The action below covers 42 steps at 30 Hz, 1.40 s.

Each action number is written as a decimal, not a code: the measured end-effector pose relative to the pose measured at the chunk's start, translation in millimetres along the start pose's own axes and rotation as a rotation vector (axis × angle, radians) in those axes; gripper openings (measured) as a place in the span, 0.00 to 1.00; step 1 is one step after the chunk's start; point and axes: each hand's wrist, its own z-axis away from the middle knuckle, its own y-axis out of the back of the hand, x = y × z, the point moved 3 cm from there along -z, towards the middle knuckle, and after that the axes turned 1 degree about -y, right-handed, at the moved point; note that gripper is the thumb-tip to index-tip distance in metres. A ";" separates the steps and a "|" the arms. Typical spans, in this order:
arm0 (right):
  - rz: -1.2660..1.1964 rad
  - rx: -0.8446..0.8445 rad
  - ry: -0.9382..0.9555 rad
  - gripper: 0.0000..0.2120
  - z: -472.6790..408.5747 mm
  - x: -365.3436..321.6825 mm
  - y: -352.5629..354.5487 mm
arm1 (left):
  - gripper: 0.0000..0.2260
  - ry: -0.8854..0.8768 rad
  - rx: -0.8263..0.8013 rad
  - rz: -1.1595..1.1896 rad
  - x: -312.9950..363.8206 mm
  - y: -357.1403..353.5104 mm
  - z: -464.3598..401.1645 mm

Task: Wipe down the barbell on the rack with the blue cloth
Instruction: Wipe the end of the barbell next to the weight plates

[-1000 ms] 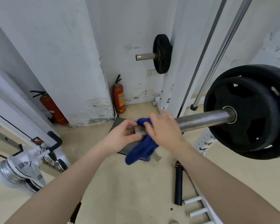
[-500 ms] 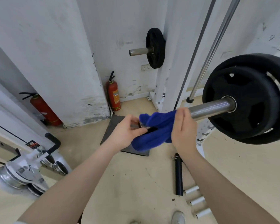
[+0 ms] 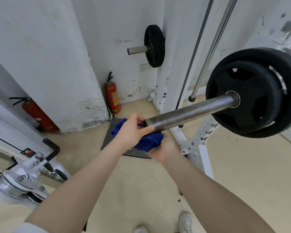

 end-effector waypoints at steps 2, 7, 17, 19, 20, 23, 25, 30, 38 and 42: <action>0.034 -0.026 -0.024 0.24 5.1 0.0 -4.4 | 0.15 -0.010 0.005 0.002 -1.6 -0.1 -0.8; -0.127 0.199 0.178 0.19 -3.5 -53.7 21.2 | 0.16 -0.005 0.018 0.016 -2.1 -2.4 -0.3; -0.202 0.120 0.237 0.10 21.3 -48.5 14.7 | 0.17 -0.053 0.066 -0.087 2.8 -2.3 8.1; -0.207 0.169 0.315 0.09 20.7 -69.7 25.1 | 0.18 -0.037 0.062 -0.087 3.4 -3.0 7.7; -0.171 0.201 0.350 0.09 20.8 -75.5 27.9 | 0.19 -0.030 0.060 -0.080 3.9 -3.6 7.8; -0.047 0.236 0.404 0.14 16.8 -65.3 28.8 | 0.24 -0.035 0.054 -0.058 5.7 -5.0 10.8; -0.060 0.260 0.362 0.12 11.6 -46.8 30.4 | 0.27 -0.053 0.049 -0.059 8.7 -6.3 13.1; -0.108 0.200 0.459 0.13 22.1 -71.9 32.4 | 0.21 -0.072 0.068 -0.196 17.4 -6.9 12.2; 0.587 0.418 0.775 0.26 21.0 -79.4 33.1 | 0.23 -0.143 0.174 -0.476 39.6 -25.7 7.7; 0.890 0.534 1.009 0.22 22.6 -112.1 44.0 | 0.22 -0.230 0.156 -0.569 63.8 -43.9 2.4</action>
